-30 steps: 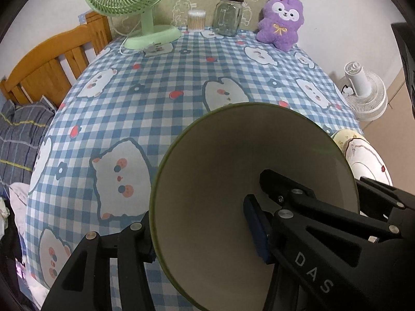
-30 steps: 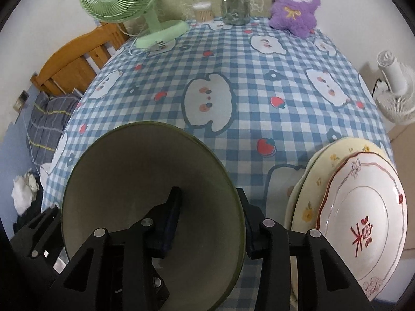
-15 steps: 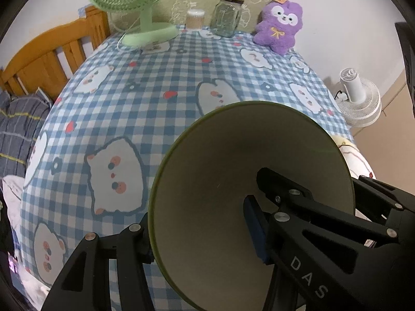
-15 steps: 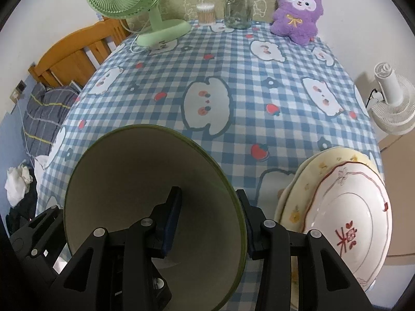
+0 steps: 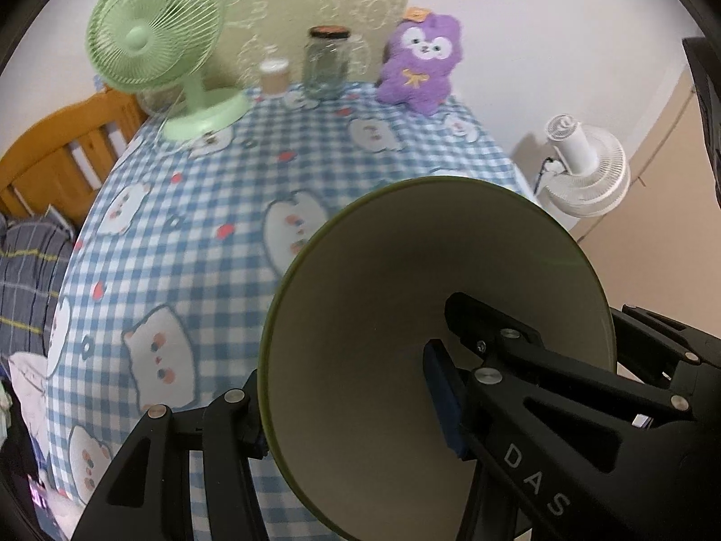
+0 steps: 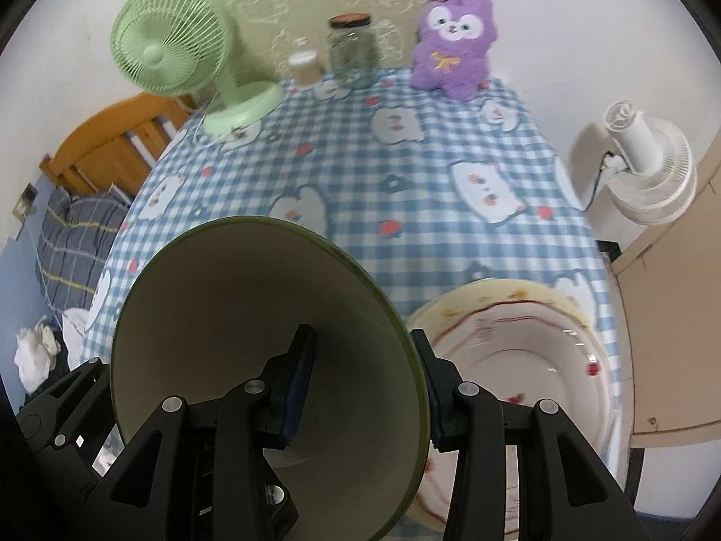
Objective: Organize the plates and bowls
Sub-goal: 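Lift the nested bowl stack with both tools and carry it to the plates, then lower the bowl stack onto the center of the plate stack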
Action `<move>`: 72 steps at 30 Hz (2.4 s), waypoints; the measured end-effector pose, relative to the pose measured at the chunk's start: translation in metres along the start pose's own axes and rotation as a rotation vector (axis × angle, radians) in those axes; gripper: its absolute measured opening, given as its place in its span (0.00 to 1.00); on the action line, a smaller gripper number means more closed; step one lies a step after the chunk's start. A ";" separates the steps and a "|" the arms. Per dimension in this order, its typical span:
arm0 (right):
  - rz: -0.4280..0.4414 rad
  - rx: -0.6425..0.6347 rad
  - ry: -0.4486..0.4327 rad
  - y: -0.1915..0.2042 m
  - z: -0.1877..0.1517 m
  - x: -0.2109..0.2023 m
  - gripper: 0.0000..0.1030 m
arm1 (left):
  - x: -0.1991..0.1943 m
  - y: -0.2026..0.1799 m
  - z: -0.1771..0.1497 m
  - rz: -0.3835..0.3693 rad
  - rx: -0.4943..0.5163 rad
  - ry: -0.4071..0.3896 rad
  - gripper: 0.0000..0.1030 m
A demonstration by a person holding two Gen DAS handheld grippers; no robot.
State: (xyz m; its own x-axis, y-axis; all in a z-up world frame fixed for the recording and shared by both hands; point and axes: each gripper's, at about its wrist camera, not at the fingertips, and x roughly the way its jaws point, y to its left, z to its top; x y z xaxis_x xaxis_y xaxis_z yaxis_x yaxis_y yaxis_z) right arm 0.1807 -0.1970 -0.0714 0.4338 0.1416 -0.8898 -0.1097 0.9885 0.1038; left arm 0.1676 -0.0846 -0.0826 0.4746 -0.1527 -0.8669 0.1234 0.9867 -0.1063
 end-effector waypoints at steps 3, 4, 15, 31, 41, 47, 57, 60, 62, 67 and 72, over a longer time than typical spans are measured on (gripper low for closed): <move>-0.003 0.012 -0.013 -0.018 0.002 -0.009 0.45 | -0.003 -0.020 0.005 -0.005 0.018 -0.013 0.53; -0.004 0.012 -0.016 -0.023 0.002 -0.012 0.45 | -0.004 -0.023 0.005 -0.006 0.020 -0.015 0.53; -0.012 0.022 -0.006 -0.088 -0.012 -0.018 0.45 | 0.010 -0.083 -0.003 -0.017 0.013 -0.001 0.53; -0.003 -0.002 0.029 -0.138 -0.025 0.008 0.45 | 0.045 -0.128 -0.012 -0.009 -0.025 0.028 0.53; 0.016 -0.012 0.042 -0.142 -0.023 0.016 0.45 | 0.049 -0.131 -0.011 0.016 -0.018 0.026 0.56; 0.022 -0.009 0.045 -0.141 -0.020 0.018 0.51 | 0.052 -0.130 -0.009 0.009 -0.009 0.033 0.62; -0.040 0.021 -0.018 -0.146 -0.019 0.004 0.64 | 0.038 -0.130 -0.006 0.014 0.011 -0.017 0.71; -0.045 0.028 -0.042 -0.144 -0.020 -0.009 0.64 | 0.029 -0.129 -0.005 0.010 0.027 -0.037 0.73; -0.053 0.036 -0.060 -0.141 -0.020 -0.018 0.64 | 0.020 -0.128 -0.004 0.006 0.041 -0.054 0.75; -0.072 0.060 -0.123 -0.131 -0.023 -0.043 0.66 | -0.001 -0.122 -0.003 0.003 0.073 -0.109 0.80; -0.129 0.100 -0.202 -0.116 -0.034 -0.062 0.72 | -0.018 -0.108 -0.008 -0.007 0.106 -0.183 0.86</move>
State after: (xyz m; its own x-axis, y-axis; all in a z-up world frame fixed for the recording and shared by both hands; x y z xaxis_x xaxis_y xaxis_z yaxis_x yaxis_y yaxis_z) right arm 0.1359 -0.3228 -0.0434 0.6090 0.0116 -0.7931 0.0430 0.9979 0.0477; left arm 0.1390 -0.1881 -0.0589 0.6225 -0.1764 -0.7624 0.2132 0.9756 -0.0516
